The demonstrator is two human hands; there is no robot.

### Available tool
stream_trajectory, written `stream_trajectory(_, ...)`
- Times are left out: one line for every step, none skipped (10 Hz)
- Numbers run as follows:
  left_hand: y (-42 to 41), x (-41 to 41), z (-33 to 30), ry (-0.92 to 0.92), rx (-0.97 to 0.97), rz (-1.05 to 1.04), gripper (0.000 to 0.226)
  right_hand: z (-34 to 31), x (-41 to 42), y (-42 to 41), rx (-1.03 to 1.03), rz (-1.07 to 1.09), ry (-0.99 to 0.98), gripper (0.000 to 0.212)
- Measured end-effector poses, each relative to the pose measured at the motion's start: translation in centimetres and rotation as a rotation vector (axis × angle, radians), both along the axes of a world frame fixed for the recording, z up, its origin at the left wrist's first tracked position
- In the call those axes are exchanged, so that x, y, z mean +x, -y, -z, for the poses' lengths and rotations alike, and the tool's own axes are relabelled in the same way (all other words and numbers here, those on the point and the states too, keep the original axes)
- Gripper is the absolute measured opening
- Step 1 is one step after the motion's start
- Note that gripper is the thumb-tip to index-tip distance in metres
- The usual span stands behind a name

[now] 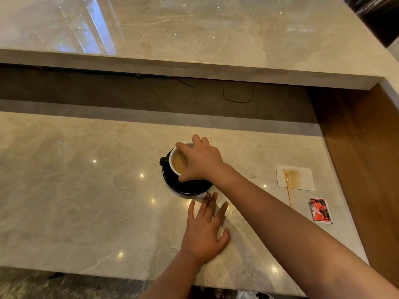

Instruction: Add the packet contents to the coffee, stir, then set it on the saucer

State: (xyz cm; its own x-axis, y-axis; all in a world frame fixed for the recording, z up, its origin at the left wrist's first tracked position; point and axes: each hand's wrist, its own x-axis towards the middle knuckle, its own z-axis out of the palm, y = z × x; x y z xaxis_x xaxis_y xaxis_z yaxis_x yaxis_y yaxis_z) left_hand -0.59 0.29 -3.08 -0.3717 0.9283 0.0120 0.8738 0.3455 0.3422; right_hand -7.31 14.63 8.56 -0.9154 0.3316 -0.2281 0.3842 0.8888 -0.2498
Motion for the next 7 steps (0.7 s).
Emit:
stream_trajectory(0.0, -0.1, 0.0, -0.003, -0.010, 0.002, 0.061, 0.1, 0.1, -0.2, 0.005, 0.004, 0.013, 0.091)
stream_trajectory(0.0, 0.0, 0.0, -0.011, -0.016, 0.000, 0.061, 0.0, 0.3, -0.2, 0.016, -0.004, 0.020, 0.092)
stream_trajectory(0.0, 0.0, 0.0, -0.009, -0.016, 0.000, 0.062, 0.1, 0.5, -0.2, 0.017, -0.012, 0.019, 0.094)
stream_trajectory(0.0, -0.1, -0.1, -0.013, -0.024, -0.001, 0.062, 0.1, 0.5, -0.3, 0.017, -0.006, 0.018, 0.095)
stream_trajectory(-0.1, 0.0, -0.2, -0.014, -0.003, 0.002, 0.062, -0.1, 0.9, -0.2, 0.007, -0.012, 0.012, 0.096)
stream_trajectory(0.0, -0.1, 0.1, -0.010, 0.002, -0.003, 0.063, -0.4, 1.4, -0.6, -0.047, 0.012, -0.008, 0.094)
stream_trajectory(0.0, 0.2, 0.0, 0.005, 0.027, -0.005, 0.063, -1.1, 2.0, -1.0, -0.046, 0.074, -0.063, 0.086)
